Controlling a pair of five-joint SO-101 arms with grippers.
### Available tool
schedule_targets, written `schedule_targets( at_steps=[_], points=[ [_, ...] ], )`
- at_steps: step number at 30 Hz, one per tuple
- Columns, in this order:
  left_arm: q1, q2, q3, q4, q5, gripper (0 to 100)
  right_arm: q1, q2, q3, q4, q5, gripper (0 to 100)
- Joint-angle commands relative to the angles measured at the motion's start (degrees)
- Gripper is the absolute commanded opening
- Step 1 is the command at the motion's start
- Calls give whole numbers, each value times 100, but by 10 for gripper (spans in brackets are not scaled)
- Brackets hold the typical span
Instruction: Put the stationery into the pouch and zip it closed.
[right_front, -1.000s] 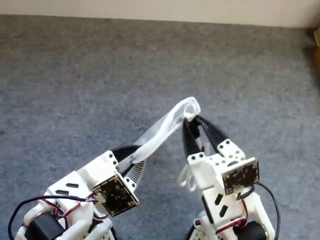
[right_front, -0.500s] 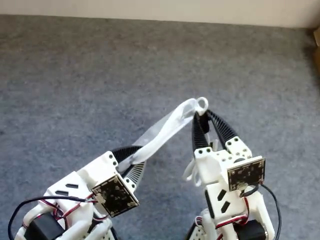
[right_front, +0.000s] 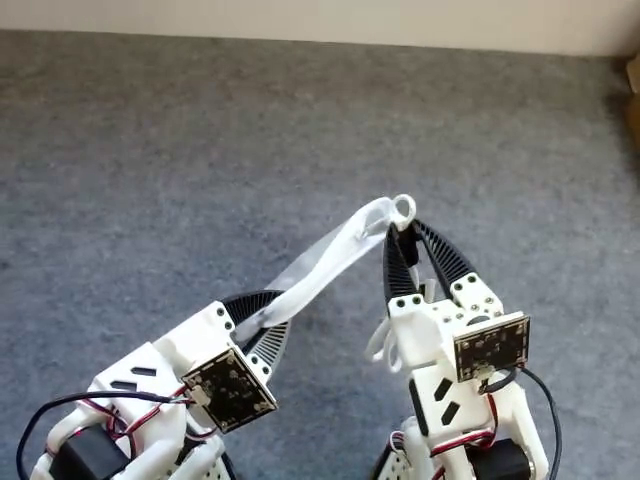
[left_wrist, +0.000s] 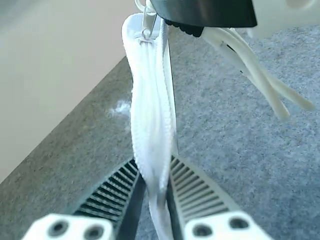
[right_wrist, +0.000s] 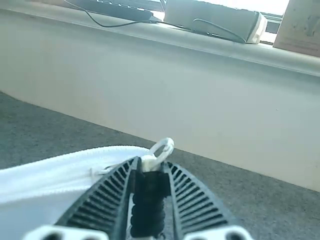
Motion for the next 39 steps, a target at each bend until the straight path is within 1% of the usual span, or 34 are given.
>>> schedule_targets(
  at_steps=[1,6,27,33,39],
  points=[
    [-127,-13,-31,132,53,5,356,-13,-48,-180,-18,5],
    [-127,-13,-31,132,53,5,831,-13,-48,-198,-18,5],
    [-127,-13,-22,132,53,5,857,-13,-48,-207,-18,5],
    [-127,-13,-22,132,53,5,1376,-13,-66,-207,-18,5],
    [-127,-13,-22,132,44,5,1499,-22,-66,-207,-18,5]
  ],
)
